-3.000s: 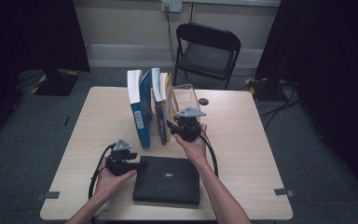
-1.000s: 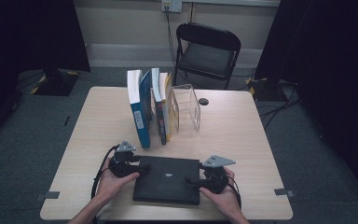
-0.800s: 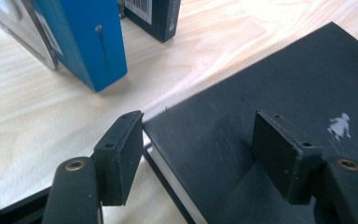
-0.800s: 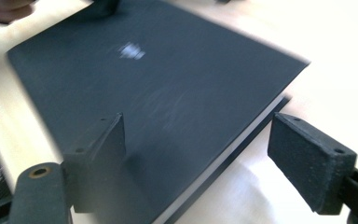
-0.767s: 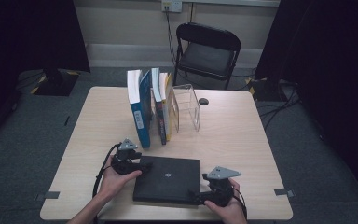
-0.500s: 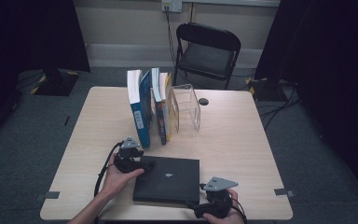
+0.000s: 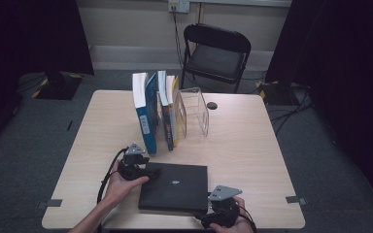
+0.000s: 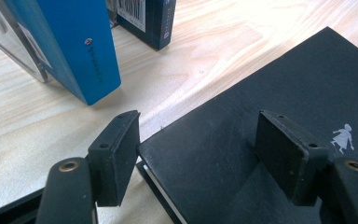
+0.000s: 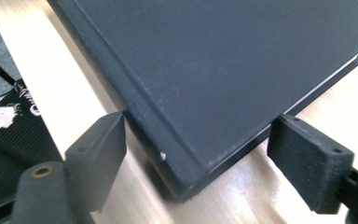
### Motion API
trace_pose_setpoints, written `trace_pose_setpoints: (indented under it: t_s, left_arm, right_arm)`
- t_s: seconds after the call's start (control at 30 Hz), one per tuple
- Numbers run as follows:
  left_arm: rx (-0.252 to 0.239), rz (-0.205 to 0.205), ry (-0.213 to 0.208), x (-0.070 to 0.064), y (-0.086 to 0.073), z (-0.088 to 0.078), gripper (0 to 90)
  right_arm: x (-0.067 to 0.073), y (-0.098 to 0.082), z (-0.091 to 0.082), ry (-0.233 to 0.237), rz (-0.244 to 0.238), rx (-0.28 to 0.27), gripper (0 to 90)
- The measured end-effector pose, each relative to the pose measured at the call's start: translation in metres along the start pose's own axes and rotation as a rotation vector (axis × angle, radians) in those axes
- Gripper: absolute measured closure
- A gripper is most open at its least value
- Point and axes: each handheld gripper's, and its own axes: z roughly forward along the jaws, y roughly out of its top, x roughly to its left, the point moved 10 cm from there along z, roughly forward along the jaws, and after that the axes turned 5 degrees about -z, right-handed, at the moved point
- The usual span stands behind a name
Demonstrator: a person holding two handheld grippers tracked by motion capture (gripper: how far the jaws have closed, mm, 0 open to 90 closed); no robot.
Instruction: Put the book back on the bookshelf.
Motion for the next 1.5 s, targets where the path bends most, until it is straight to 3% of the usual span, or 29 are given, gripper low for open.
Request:
trace_pose_setpoints:
  t_s: [0.17,0.27,0.37,0.43,0.5,0.57,0.63,0.77,0.9,1.03,1.13,1.17,1.23,1.33,1.47,1.5]
  left_arm:
    - [0.028,0.005,-0.018,-0.001,-0.005,-0.006,31.2]
    - [0.045,0.008,-0.044,-0.006,-0.015,-0.014,31.9]
    - [0.095,0.028,-0.047,-0.016,-0.027,-0.025,31.9]
    - [0.122,0.053,-0.071,-0.020,-0.033,-0.032,32.8]
    - [0.114,0.043,-0.090,-0.018,-0.036,-0.037,39.6]
    - [0.097,0.024,-0.107,-0.015,-0.033,-0.035,43.5]
    - [0.092,0.032,-0.128,-0.019,-0.028,-0.030,41.8]
    - [0.089,0.030,-0.134,-0.026,-0.023,-0.016,39.9]
    - [0.097,0.029,-0.155,-0.027,-0.023,-0.016,41.3]
    - [0.130,0.052,-0.174,-0.040,-0.032,-0.020,41.1]
    - [0.151,0.029,-0.200,-0.047,-0.037,-0.022,40.9]
    - [0.171,0.017,-0.243,-0.054,-0.041,-0.023,43.0]
    - [0.190,0.011,-0.288,-0.061,-0.045,-0.025,45.7]
    - [0.156,0.001,-0.278,-0.062,-0.041,-0.026,49.3]
    - [0.108,-0.043,-0.283,-0.059,-0.023,-0.017,46.2]
    - [0.107,-0.037,-0.278,-0.058,-0.018,-0.012,45.4]
  right_arm:
    - [-0.002,-0.002,-0.003,0.004,-0.005,0.005,28.4]
    - [-0.015,-0.006,-0.011,-0.023,0.021,0.002,38.5]
    - [-0.023,-0.008,-0.012,-0.041,0.041,0.013,35.8]
    - [-0.025,-0.008,-0.013,-0.057,0.042,0.017,34.3]
    - [-0.025,-0.009,-0.012,-0.051,0.057,0.017,30.6]
    - [-0.022,-0.009,-0.008,-0.067,0.042,0.033,23.7]
    - [-0.020,-0.010,-0.002,-0.086,0.031,0.052,18.8]
    - [-0.021,-0.010,-0.001,-0.061,0.049,0.059,20.3]
    - [-0.023,-0.011,-0.002,-0.058,0.048,0.063,22.5]
    - [-0.043,-0.012,-0.006,-0.133,0.070,0.064,23.7]
    - [-0.054,-0.012,-0.008,-0.170,0.094,0.067,25.6]
    - [-0.062,-0.009,-0.009,-0.199,0.116,0.047,44.1]
    - [-0.071,-0.008,-0.010,-0.253,0.127,0.050,45.1]
    - [-0.079,-0.009,-0.009,-0.239,0.173,0.044,43.2]
    - [-0.077,-0.006,-0.011,-0.245,0.164,0.036,43.3]
    - [-0.077,-0.006,-0.011,-0.241,0.166,0.037,42.6]
